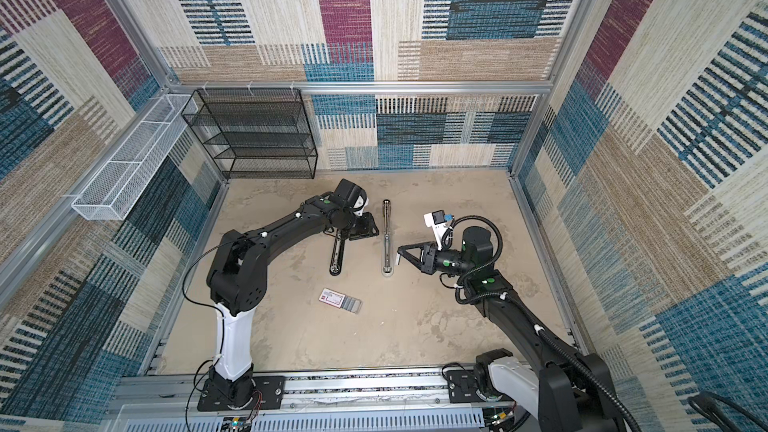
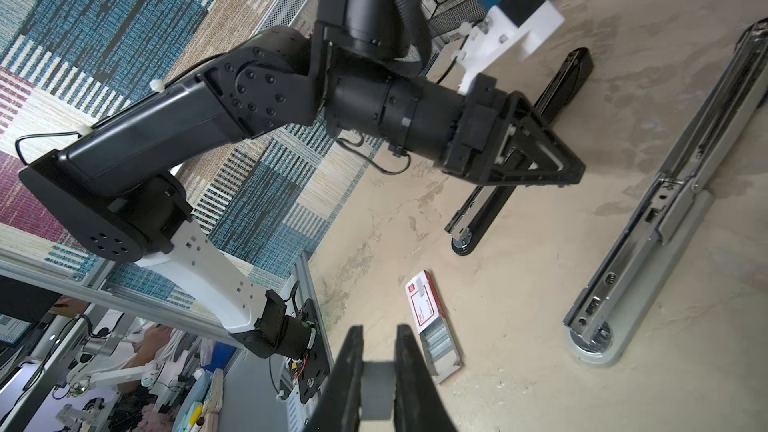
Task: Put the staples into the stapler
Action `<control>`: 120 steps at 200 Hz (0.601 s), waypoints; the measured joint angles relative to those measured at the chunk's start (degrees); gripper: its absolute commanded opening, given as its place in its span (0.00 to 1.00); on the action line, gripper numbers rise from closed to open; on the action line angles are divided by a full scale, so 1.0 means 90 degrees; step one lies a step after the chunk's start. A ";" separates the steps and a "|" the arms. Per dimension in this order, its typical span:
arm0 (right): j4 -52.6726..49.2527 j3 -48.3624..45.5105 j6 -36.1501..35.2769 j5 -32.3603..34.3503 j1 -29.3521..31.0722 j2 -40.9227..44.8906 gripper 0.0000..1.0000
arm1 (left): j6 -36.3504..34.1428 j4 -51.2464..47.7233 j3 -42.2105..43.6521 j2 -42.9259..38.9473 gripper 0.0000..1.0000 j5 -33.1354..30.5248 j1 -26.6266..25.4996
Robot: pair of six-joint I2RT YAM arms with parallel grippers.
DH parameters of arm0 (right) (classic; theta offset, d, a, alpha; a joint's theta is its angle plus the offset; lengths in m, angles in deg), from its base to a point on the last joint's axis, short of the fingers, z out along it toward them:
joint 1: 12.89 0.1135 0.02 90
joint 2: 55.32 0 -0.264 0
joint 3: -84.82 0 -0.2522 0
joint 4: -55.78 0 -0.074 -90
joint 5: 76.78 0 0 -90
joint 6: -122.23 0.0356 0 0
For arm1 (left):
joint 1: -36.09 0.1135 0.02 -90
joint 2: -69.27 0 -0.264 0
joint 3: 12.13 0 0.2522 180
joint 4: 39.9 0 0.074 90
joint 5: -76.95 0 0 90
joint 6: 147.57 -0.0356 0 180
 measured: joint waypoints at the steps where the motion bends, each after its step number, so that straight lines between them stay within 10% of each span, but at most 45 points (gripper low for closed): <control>1: 0.0000 -0.0002 -0.0002 0.0000 0.0000 0.0002 0.17 | 0.0000 -0.0012 -0.0019 0.0022 0.42 0.0002 0.0000; 120: -0.0240 0.0172 -0.0238 0.0520 -0.0012 -0.0415 0.18 | 0.0529 0.0631 0.0789 0.0374 0.42 0.1039 -0.0384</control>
